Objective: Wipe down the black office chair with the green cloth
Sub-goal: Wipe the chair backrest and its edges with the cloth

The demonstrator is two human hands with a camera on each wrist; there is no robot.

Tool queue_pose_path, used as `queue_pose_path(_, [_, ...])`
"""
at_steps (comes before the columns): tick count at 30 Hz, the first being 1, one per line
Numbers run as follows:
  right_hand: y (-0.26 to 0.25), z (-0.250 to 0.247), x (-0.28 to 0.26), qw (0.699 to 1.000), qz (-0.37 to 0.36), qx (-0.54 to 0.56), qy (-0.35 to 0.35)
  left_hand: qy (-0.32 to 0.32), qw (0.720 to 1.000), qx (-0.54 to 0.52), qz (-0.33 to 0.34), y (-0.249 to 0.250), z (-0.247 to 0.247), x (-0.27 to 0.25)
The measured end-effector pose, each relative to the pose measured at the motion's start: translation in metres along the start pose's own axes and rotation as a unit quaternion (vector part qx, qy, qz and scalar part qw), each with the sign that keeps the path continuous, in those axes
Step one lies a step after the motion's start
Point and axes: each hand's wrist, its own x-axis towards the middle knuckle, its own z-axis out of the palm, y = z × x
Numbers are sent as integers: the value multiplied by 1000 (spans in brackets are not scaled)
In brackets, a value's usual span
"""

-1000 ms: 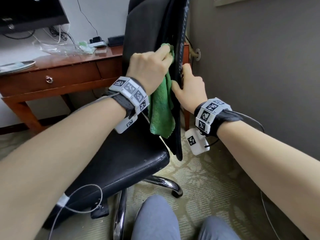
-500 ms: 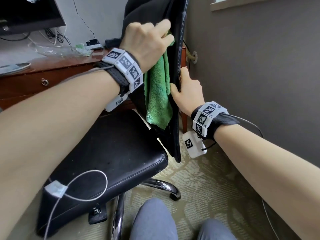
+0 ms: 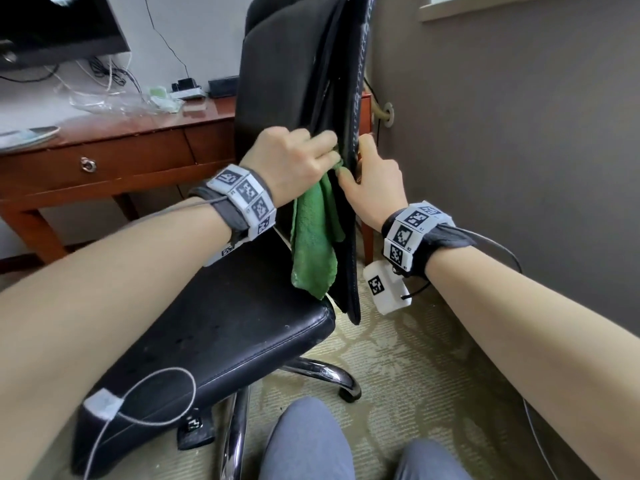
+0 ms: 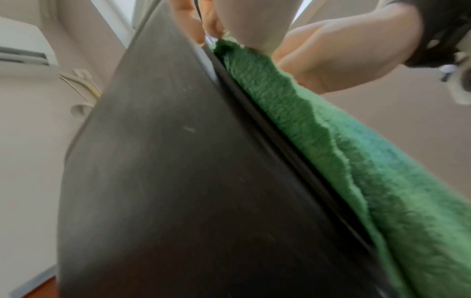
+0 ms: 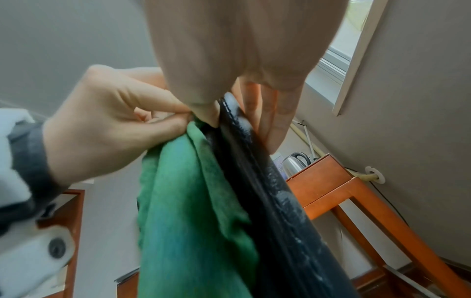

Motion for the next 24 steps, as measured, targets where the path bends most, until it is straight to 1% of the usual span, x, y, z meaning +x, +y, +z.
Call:
queue_pose_path(2, [0,1,1,1000,-2,-2,0,10,999,21,-24,-20,-4,17])
queue_pose_path(4, [0,0,1,1000,0,-5,-3,30,995,49,-84,-42,-11,45])
queue_pose_path(5, [0,-1,0,1000,3,-2,-4,30,993,49,-105,-50,-17,59])
queue_pose_path(6, [1,-2,-1,1000,6,0,-5,21,993,45,-111,-56,-21,70])
queue_pose_path(8, [0,-4,-2,1000,11,3,-13,8,995,57,-87,-56,-24,77])
queue_pose_path(10, [0,-5,-2,1000,10,4,-23,4,996,71,-61,-47,-20,66])
queue_pose_path(12, [-1,-5,-3,1000,9,9,-27,-6,996,66,-52,-35,-17,53])
queue_pose_path(14, [-1,-4,-3,1000,10,12,-21,-32,996,75,-38,-30,-20,55])
queue_pose_path(18, [1,-3,-7,999,11,24,-23,-96,988,116,19,-25,-33,56])
queue_pose_path(20, [3,-5,-12,998,16,43,-32,-118,988,87,38,-11,-39,41])
queue_pose_path(21, [5,-7,-16,997,23,55,-48,-138,988,60,30,1,-40,30])
queue_pose_path(22, [7,-10,-21,995,32,68,-70,-157,987,25,8,14,-39,19])
queue_pose_path(23, [9,-13,-26,992,38,79,-93,-166,985,-17,-28,27,-39,8])
queue_pose_path(24, [12,-17,-31,989,41,85,-111,-181,978,-65,-79,39,-40,-1])
